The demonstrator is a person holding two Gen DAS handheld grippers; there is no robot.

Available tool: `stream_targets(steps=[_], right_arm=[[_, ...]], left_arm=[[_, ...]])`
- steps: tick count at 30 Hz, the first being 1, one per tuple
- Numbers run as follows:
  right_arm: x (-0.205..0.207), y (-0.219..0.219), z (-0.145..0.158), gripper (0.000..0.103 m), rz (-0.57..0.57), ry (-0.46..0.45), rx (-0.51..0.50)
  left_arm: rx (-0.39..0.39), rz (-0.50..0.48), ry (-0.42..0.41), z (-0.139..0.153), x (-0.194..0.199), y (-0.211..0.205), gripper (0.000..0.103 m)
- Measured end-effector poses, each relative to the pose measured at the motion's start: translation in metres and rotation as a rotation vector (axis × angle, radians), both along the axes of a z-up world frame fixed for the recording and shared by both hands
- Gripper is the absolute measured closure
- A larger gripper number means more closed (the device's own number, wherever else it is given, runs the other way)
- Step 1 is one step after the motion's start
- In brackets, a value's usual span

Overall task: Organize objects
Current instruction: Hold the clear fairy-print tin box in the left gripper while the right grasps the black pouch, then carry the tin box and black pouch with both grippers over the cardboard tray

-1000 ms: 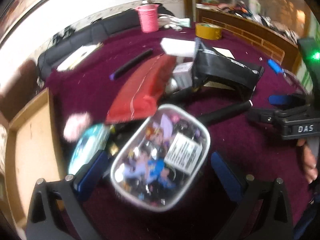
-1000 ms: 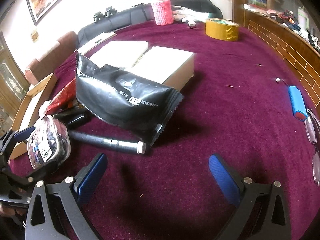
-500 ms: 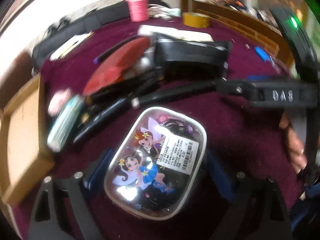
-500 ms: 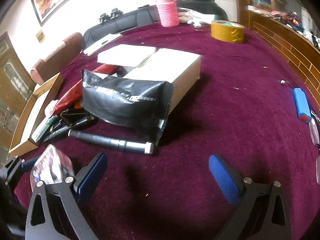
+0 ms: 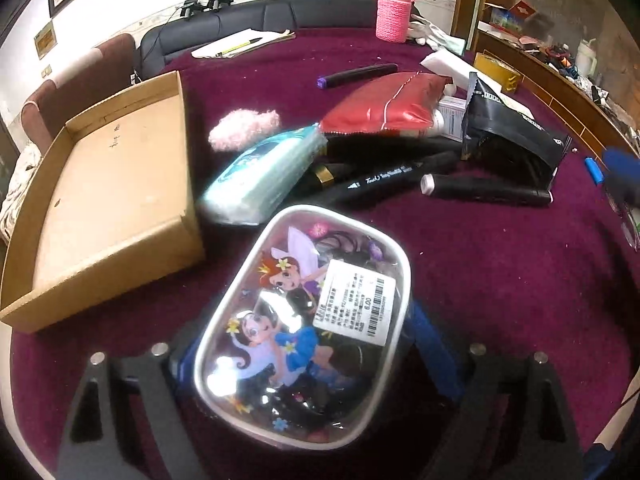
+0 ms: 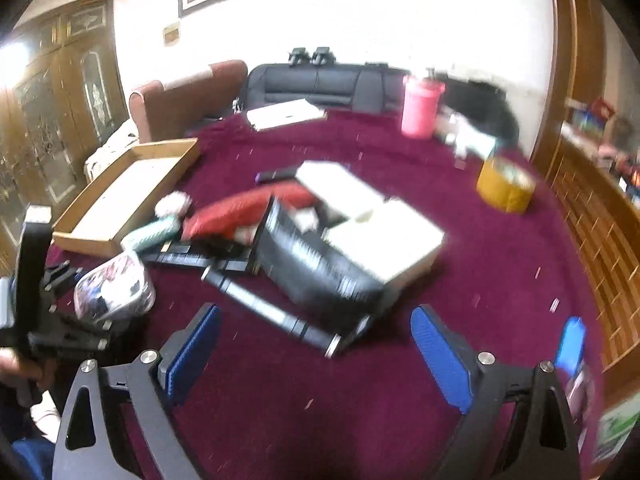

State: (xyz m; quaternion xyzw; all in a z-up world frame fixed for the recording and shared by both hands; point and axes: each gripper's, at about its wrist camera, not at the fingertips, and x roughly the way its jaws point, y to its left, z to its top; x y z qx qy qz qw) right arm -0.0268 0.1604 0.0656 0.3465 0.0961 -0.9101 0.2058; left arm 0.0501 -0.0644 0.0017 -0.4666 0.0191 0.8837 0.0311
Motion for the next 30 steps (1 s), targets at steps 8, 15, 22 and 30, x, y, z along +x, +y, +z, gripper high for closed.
stream_targets(steps=[8, 15, 22, 30], right_arm=[[-0.034, -0.039, -0.019, 0.056, 0.108, -0.016, 0.304], [-0.035, -0.060, -0.028, 0.035, 0.166, 0.063, 0.484], [-0.047, -0.073, -0.055, 0.072, 0.140, 0.103, 0.643], [-0.048, -0.038, -0.019, 0.076, 0.034, 0.026, 0.384]], left_arm=[[0.001, 0.003, 0.000, 0.002, 0.001, 0.001, 0.015], [0.003, 0.002, -0.001, 0.002, 0.000, 0.002, 0.014], [0.004, 0.001, -0.002, 0.003, 0.000, 0.002, 0.014], [0.068, 0.023, 0.022, 0.007, 0.004, -0.005, 0.018]])
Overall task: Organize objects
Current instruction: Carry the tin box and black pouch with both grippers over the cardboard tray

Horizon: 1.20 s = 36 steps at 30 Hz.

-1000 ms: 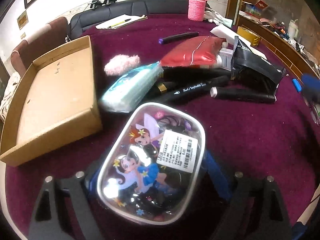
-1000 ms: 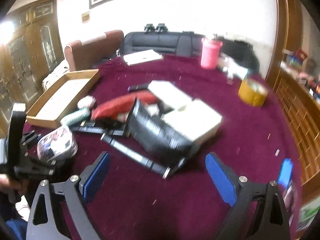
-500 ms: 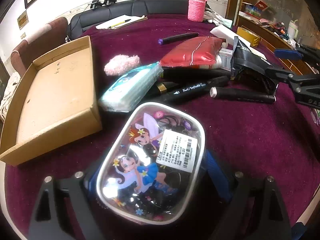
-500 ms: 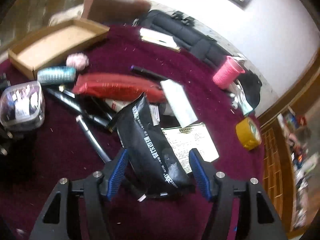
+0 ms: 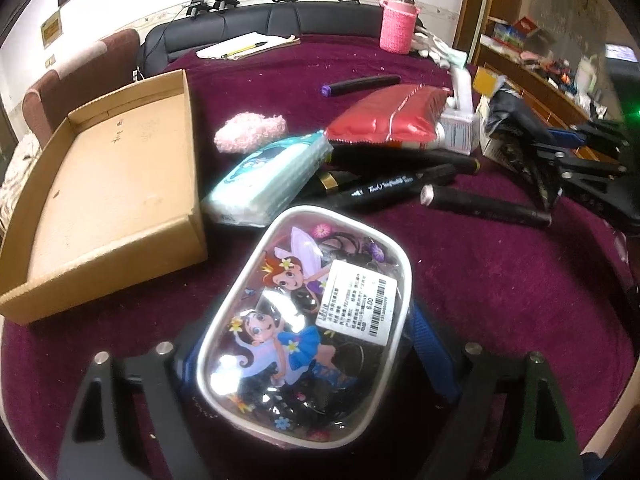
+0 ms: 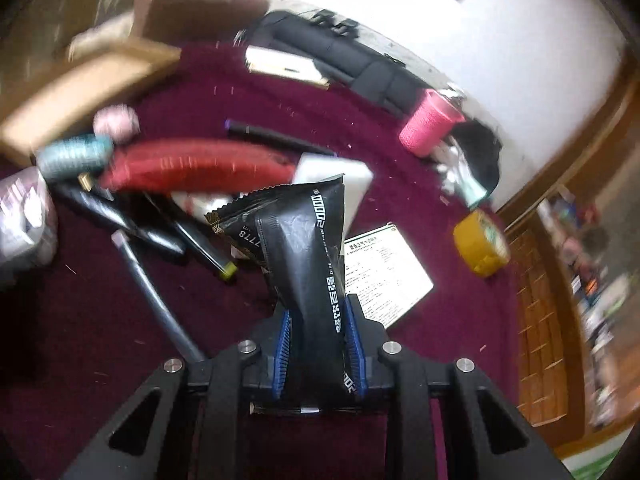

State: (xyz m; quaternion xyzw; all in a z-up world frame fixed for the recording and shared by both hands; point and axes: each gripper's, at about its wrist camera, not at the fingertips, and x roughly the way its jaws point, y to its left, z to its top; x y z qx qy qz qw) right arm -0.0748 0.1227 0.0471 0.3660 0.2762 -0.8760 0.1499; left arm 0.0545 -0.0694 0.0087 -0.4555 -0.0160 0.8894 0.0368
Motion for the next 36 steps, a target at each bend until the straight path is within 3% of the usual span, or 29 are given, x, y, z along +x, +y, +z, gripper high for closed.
stream_targets(steps=[6, 14, 24, 36], right_arm=[[0.019, 0.000, 0.026, 0.076, 0.005, -0.099, -0.210], [0.037, -0.035, 0.033, 0.075, 0.064, -0.217, -0.323], [0.039, -0.102, 0.046, 0.075, 0.135, -0.315, -0.379], [0.004, -0.212, 0.065, 0.075, 0.182, -0.379, -0.381]], left_arm=[[0.066, -0.017, 0.068, 0.010, 0.009, -0.003, 0.018], [0.110, 0.009, 0.100, 0.026, 0.023, -0.017, 0.018], [0.106, 0.128, 0.185, 0.068, 0.044, -0.088, 0.018], [0.060, 0.228, 0.137, 0.089, 0.000, -0.180, 0.018]])
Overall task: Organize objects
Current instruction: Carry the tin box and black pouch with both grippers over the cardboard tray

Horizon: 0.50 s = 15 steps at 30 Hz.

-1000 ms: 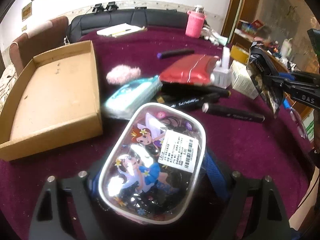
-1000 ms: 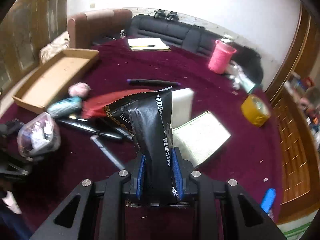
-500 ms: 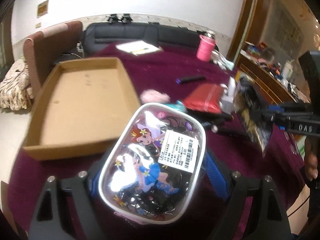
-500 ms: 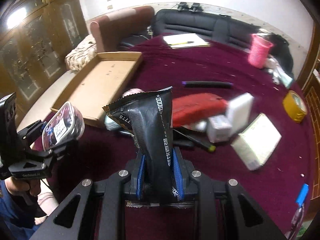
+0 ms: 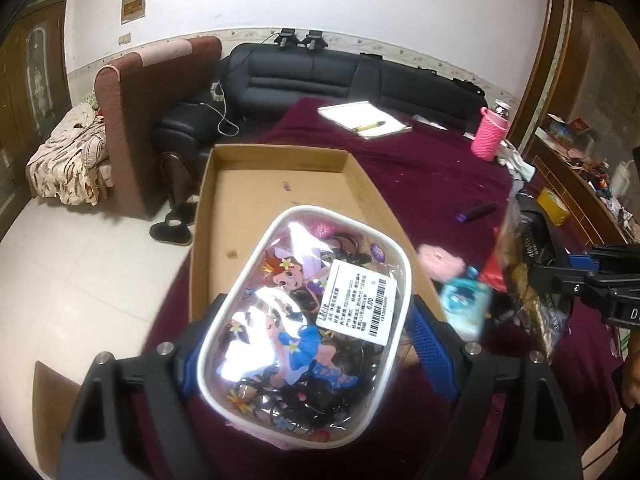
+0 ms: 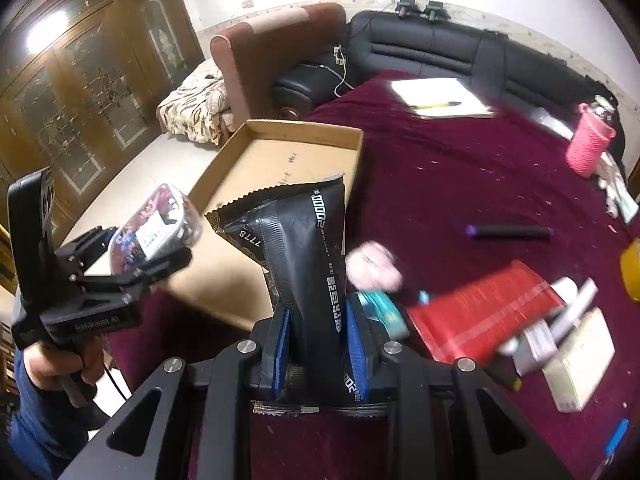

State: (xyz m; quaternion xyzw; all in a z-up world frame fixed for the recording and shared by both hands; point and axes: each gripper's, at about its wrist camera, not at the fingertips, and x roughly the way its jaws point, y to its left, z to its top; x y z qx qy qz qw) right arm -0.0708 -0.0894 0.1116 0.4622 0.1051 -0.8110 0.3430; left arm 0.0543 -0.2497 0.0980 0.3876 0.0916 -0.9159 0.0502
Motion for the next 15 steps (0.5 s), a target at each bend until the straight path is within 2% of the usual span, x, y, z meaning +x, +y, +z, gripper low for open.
stream_targets(steps=[8, 15], right_arm=[[-0.071, -0.070, -0.012, 0.074, -0.067, -0.111, 0.009], [-0.137, -0.112, -0.047, 0.074, -0.145, -0.220, 0.012]], left_arm=[[-0.028, 0.022, -0.092, -0.012, -0.065, -0.038, 0.018], [-0.018, 0.046, -0.180, -0.033, -0.120, -0.063, 0.018]])
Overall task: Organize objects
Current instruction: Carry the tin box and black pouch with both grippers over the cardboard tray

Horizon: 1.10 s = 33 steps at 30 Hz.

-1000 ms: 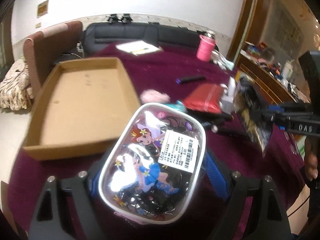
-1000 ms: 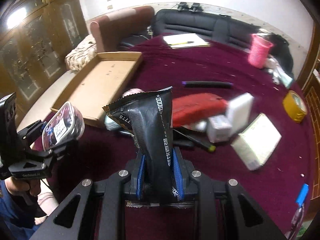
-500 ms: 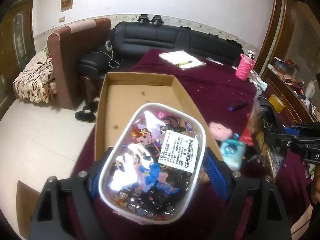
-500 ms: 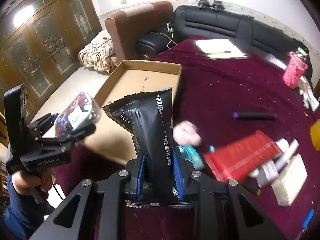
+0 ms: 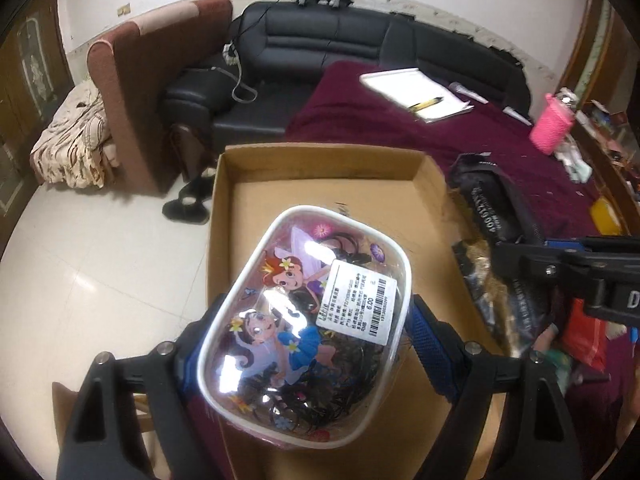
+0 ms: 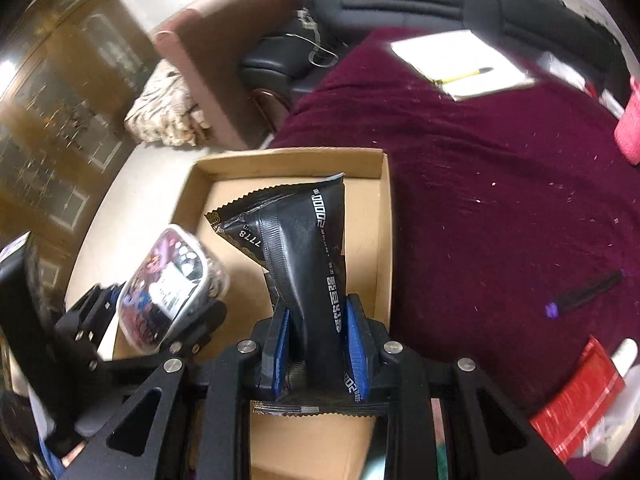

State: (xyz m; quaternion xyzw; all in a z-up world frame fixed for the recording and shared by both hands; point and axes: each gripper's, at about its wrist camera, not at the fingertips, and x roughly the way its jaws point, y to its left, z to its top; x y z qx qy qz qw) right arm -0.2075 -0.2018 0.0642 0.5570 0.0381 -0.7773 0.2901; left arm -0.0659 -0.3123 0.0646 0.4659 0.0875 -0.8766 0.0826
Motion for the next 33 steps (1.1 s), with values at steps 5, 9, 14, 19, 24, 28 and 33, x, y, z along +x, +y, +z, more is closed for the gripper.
stream_targets(steps=[5, 9, 14, 19, 24, 28, 33], right_arm=[[-0.031, -0.018, -0.020, 0.074, -0.032, -0.064, -0.022], [-0.045, -0.031, -0.032, 0.074, -0.036, -0.093, -0.022], [-0.055, -0.038, -0.044, 0.074, -0.051, -0.130, -0.035], [-0.059, -0.038, -0.049, 0.074, -0.059, -0.141, -0.064], [-0.058, -0.040, -0.048, 0.072, -0.054, -0.136, -0.073], [-0.057, -0.040, -0.047, 0.071, -0.057, -0.128, -0.072], [-0.058, -0.037, -0.046, 0.069, -0.074, -0.136, -0.080]], left_arm=[[0.005, 0.018, -0.035, -0.008, -0.026, -0.013, 0.018], [0.015, 0.034, -0.043, -0.013, -0.040, -0.021, 0.018], [0.001, 0.034, -0.035, -0.014, -0.051, -0.025, 0.018], [0.040, 0.017, 0.003, -0.013, -0.057, -0.027, 0.018], [0.062, 0.022, 0.003, -0.021, -0.063, -0.029, 0.018], [0.067, 0.023, 0.011, -0.020, -0.064, -0.029, 0.017], [0.104, 0.020, 0.020, -0.019, -0.062, -0.033, 0.017]])
